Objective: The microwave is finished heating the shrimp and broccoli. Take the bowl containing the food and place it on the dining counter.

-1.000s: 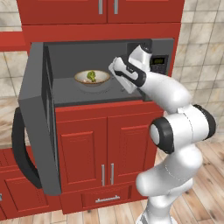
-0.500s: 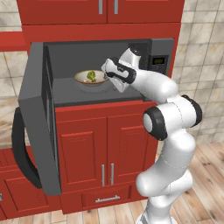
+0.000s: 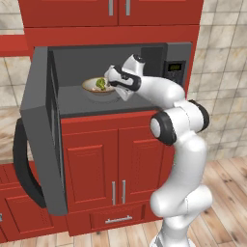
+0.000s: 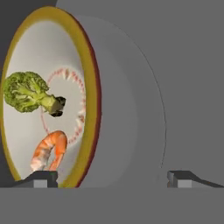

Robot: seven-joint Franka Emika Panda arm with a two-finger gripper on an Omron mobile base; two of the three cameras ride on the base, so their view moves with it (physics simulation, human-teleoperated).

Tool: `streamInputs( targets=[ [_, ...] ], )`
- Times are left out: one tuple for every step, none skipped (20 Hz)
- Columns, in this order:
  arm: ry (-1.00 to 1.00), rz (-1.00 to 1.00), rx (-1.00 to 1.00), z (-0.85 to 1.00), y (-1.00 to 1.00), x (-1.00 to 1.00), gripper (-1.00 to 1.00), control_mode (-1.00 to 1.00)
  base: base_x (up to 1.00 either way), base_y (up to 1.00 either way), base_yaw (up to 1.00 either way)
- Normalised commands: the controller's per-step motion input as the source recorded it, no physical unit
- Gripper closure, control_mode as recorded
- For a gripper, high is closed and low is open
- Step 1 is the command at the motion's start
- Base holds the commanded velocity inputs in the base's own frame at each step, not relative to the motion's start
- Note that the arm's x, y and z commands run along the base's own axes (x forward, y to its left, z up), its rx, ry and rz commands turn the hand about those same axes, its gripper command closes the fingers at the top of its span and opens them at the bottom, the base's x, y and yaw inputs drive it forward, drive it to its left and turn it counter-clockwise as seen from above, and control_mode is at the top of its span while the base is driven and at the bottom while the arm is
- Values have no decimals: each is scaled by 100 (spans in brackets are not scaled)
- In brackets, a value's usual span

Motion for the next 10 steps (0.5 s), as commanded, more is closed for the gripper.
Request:
streamInputs(
  targets=[
    [0, 0, 0, -23, 16, 44, -100, -100, 0, 0, 0],
    [0, 0, 0, -24, 15, 45, -100, -100, 0, 0, 0],
    [0, 0, 0, -24, 12, 44, -100, -100, 0, 0, 0],
    [0, 0, 0, -22, 11, 46, -100, -100, 0, 0, 0],
    [0, 0, 0, -22, 11, 49, -100, -100, 0, 0, 0],
    [0, 0, 0, -20, 14, 53, -100, -100, 0, 0, 0],
    [0, 0, 0, -20, 14, 54, -100, -100, 0, 0, 0],
    [0, 0, 0, -17, 14, 52, -100, -100, 0, 0, 0],
    [0, 0, 0, -18, 14, 51, -100, -100, 0, 0, 0],
    [0, 0, 0, -19, 14, 49, -100, -100, 0, 0, 0]
  ],
)
